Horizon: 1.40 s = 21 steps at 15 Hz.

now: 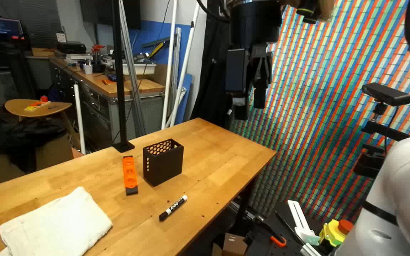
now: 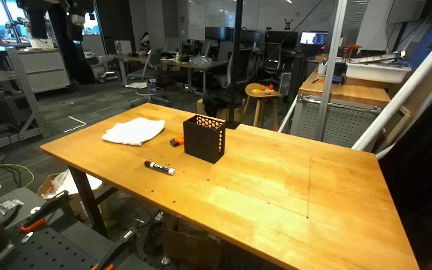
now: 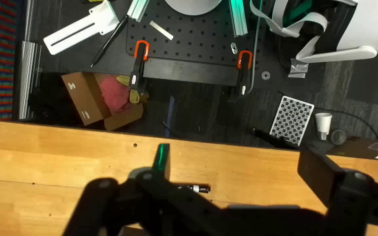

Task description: Put the white towel inside the black holder

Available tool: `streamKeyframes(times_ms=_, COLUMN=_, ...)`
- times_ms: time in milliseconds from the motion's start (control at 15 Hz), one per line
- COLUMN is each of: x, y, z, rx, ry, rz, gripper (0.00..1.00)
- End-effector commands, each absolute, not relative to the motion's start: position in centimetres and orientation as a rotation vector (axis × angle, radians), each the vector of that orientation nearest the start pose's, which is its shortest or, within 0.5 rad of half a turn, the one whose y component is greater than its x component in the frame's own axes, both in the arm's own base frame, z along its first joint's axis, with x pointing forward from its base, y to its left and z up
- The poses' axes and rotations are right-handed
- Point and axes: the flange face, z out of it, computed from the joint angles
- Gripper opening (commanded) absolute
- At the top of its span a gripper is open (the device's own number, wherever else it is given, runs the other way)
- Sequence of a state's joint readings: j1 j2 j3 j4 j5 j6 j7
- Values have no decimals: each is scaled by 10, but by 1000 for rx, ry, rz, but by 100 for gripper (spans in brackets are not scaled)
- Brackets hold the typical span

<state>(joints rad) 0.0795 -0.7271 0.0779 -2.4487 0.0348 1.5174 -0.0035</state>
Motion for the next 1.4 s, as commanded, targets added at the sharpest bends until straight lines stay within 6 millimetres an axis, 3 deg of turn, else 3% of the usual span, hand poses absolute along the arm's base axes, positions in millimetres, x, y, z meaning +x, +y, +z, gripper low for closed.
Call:
streamKeyframes(times_ms=0, x=304, y=56, z=526, rx=-3149, ry=-212, rz=318, gripper=100)
streamKeyframes(times_ms=267, x=304, y=57, z=531, rx=-3150, ry=-212, rz=298, gripper=100)
streamKeyframes(times_ms=400, x=307, y=72, z=529, rx=-3176, ry=-232, rz=298, gripper=100)
streamKeyframes(times_ms=600, x=312, y=120, z=532, rx=-3227, ry=-356, rz=216, gripper=100)
streamKeyframes(times_ms=1000, x=317, y=256, z=532, rx=-3264, ry=-707, rz=-58, gripper=100)
streamKeyframes(times_ms=1133, x=329, y=286, z=527, rx=-3250, ry=-805, rz=-111, gripper=100)
streamKeyframes(times_ms=1333, x=366, y=318, z=514, rx=-3213, ry=-970, rz=-167, gripper=100)
